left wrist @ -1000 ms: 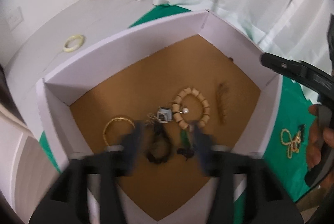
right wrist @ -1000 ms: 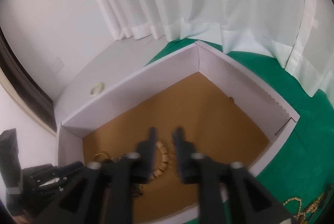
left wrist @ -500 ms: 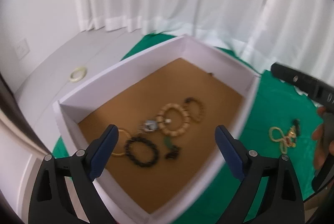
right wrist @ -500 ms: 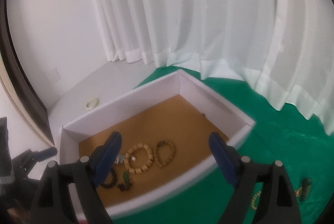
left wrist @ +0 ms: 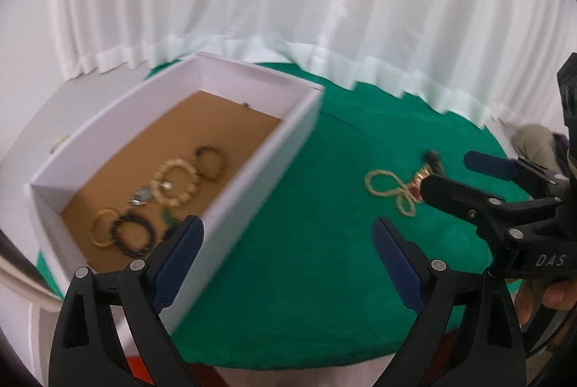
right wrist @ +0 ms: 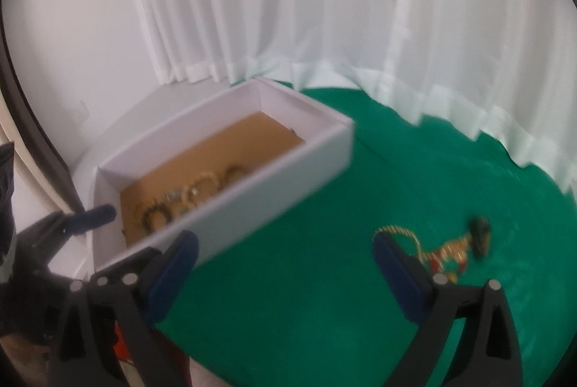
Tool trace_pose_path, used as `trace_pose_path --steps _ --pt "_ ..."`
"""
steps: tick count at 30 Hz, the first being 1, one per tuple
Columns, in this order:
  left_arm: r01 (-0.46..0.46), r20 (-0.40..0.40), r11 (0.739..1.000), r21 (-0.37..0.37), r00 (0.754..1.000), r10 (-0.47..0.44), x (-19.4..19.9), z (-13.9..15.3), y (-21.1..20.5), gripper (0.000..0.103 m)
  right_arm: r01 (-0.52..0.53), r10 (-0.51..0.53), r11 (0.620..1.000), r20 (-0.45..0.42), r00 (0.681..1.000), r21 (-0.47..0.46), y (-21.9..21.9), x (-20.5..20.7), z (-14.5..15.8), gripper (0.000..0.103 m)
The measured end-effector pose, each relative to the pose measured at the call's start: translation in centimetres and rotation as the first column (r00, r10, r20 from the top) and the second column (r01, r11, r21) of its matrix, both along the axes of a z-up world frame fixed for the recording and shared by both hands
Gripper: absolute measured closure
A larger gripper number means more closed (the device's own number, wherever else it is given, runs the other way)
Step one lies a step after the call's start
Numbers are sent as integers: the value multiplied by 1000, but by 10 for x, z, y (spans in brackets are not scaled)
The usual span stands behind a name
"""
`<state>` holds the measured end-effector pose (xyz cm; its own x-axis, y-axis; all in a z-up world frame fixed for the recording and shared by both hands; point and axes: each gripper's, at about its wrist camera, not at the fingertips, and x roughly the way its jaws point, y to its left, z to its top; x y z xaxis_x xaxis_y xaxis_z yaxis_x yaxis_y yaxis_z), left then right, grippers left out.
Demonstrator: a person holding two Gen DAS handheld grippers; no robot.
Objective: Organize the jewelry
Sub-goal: 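Withdraw both grippers from the box back over the remaining pile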
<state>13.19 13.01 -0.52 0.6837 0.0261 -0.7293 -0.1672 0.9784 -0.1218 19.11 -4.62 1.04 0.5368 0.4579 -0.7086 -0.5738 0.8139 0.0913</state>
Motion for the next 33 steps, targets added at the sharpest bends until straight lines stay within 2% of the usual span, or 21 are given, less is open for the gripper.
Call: trace_pose_path --steps 8,12,15,20,33 --pt "93 -25 996 -3 995 -93 4 -12 -48 8 141 -140 990 33 990 -3 -65 -13 -11 4" --pt "101 -24 995 11 995 -101 3 -15 -57 8 227 -226 974 54 973 -7 -94 -17 -18 4" --pt "103 -42 995 3 994 -103 6 -22 -60 8 275 -276 961 29 961 21 -116 -21 -26 4" --pt "103 -77 994 -27 992 -105 11 -33 -61 8 308 -306 950 -45 951 49 -137 -25 -45 4" --pt "116 -84 993 -24 989 -118 13 -36 -68 8 319 -314 945 -66 947 76 -143 -31 -48 4"
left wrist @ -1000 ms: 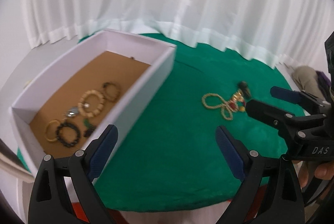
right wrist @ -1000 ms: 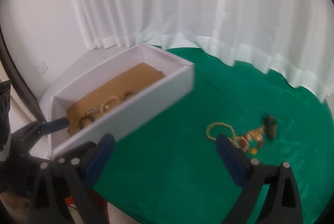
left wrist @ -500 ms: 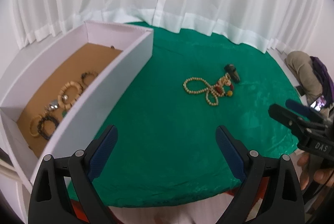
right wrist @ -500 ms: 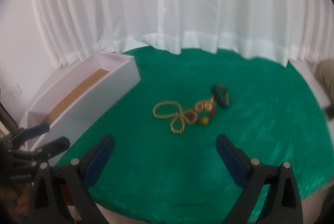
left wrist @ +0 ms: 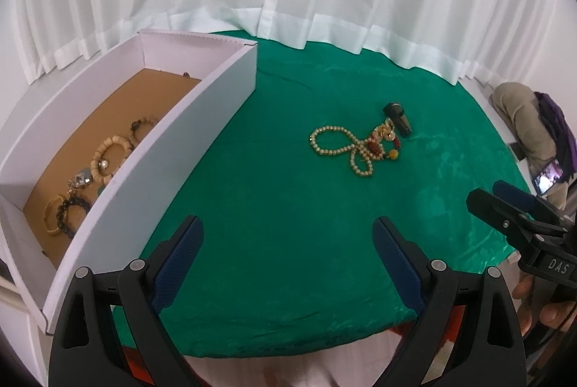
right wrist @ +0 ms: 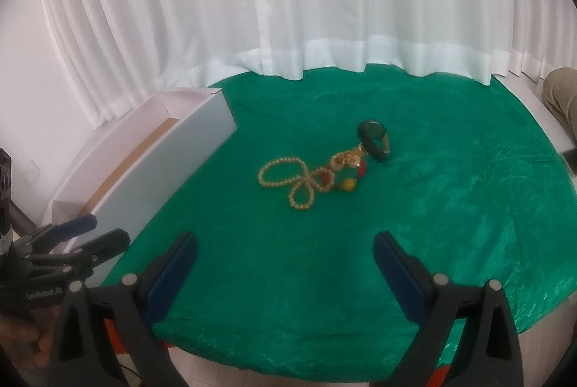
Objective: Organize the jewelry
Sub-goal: 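Withdraw both grippers from the box back over the remaining pile, then grasp the pearl strand with the left gripper while the right grasps the gold chain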
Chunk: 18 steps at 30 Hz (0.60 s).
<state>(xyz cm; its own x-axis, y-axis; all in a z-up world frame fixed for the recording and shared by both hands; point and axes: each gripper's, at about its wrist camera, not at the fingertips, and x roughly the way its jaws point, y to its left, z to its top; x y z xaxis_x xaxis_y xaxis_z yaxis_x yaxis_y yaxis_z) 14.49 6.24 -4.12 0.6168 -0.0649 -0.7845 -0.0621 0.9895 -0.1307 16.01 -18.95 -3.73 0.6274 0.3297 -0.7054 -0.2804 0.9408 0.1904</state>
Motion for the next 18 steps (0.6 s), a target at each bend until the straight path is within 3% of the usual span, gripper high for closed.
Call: trace_pose_path --steps 14,18 --pt "12 -22 1000 1 1000 -12 7 -7 -2 8 17 -17 1000 -13 1000 10 -12 -2 -4 4" --pt "46 -60 996 -72 997 -51 19 -14 0 8 46 -46 999 -15 999 26 -32 -1 -6 4"
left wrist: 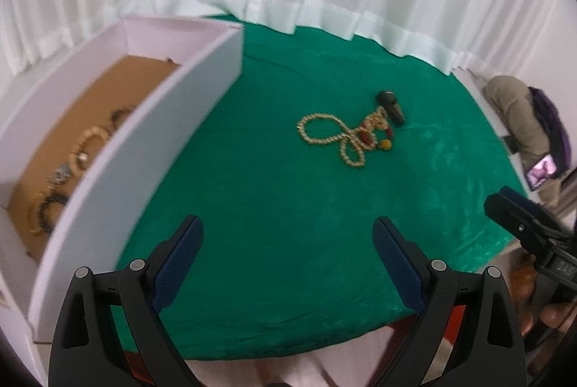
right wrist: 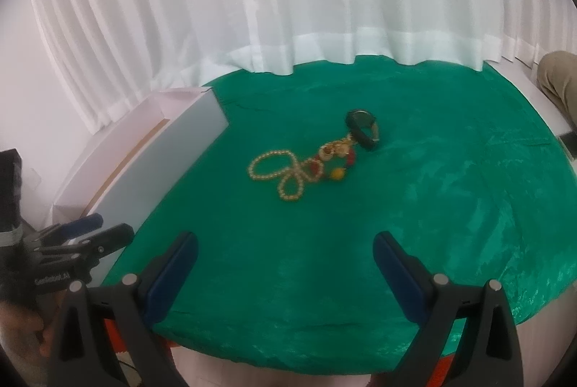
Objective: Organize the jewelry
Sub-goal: 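Grasp the pearl strand with the left gripper while the right grasps the gold chain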
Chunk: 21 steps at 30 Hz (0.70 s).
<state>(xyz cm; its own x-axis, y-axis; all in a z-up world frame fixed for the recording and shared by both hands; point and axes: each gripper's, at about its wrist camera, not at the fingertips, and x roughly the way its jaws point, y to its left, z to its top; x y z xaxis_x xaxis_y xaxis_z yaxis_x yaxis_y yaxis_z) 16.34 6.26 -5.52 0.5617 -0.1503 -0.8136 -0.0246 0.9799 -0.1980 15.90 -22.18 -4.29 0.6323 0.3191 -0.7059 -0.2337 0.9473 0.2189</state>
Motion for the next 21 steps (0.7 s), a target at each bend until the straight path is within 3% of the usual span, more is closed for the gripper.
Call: trace_pose_path --steps 6,12,17,21 --pt "20 -51 999 -28 998 -21 29 -14 -1 8 103 -103 995 -53 993 -4 -43 11 -20 4" --pt "117 -75 993 19 990 -116 77 -25 -31 8 145 -141 989 -108 984 29 -65 17 -42 4" --pt "276 -84 960 42 959 -272 116 -42 -74 8 146 -140 988 -133 981 39 -71 19 -53 4" --pt "365 -82 924 111 930 -358 148 -65 -108 11 155 -145 986 -145 979 54 -77 20 -57 4"
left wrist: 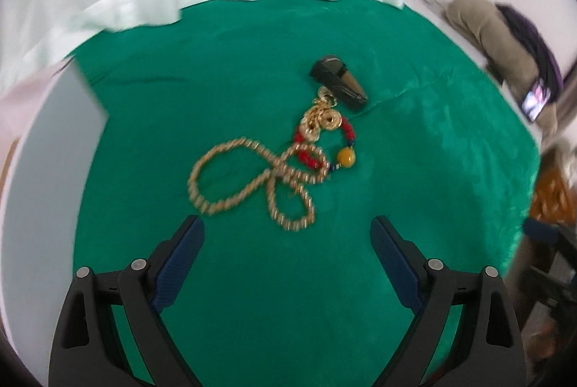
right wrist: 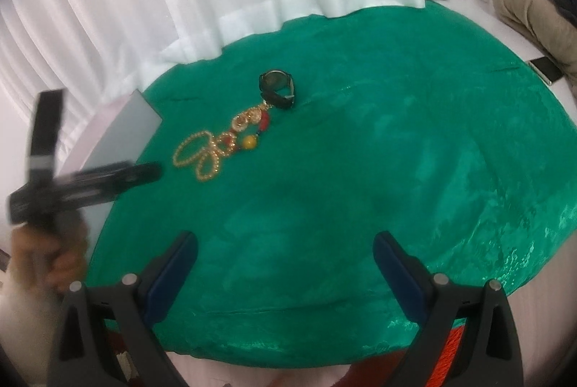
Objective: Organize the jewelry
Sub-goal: 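Grasp the pearl strand with the left gripper while the right grasps the gold chain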
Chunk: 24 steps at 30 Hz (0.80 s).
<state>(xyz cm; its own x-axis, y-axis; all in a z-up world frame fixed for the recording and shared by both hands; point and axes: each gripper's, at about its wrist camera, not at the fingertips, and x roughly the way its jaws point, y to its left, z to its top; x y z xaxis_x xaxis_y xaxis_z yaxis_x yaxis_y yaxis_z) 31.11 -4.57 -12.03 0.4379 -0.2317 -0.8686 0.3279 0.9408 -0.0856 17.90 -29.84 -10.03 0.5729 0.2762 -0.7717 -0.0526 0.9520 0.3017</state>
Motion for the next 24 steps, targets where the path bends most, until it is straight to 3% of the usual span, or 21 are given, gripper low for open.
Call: trace_pose_path --steps 7,10,11,13,14,15,16,19,24 --pt "-10 -64 999 54 998 13 46 -53 -9 17 35 -35 999 -6 999 16 -15 -2 -3 4" --pt "4 -15 996 86 1000 -3 44 -55 -14 16 52 -52 998 -11 999 24 -21 -2 -6 4" --pt "11 -6 996 85 1000 -11 43 -54 -15 23 56 -56 998 -13 998 26 -22 -2 -6 4" --pt "33 15 997 75 999 -34 39 -52 -18 46 65 -65 997 -18 998 34 -24 0 -8 4" --pt "43 19 997 70 999 -45 37 -49 -19 72 67 -66 997 -19 998 37 -24 0 -9 4" --pt "40 9 997 61 999 -41 37 -47 -18 79 69 -68 997 -20 997 40 -23 1 -9 4" --pt "31 -5 998 47 1000 -30 39 -48 -15 80 71 -70 997 -21 997 42 -23 1 -10 4" --pt "-6 -19 1000 -12 1000 6 35 -42 -4 99 64 -63 997 -21 998 49 -21 0 -9 4" --pt "-37 -15 997 -67 999 36 12 -29 16 98 62 -61 996 -16 998 64 -21 -4 -6 4"
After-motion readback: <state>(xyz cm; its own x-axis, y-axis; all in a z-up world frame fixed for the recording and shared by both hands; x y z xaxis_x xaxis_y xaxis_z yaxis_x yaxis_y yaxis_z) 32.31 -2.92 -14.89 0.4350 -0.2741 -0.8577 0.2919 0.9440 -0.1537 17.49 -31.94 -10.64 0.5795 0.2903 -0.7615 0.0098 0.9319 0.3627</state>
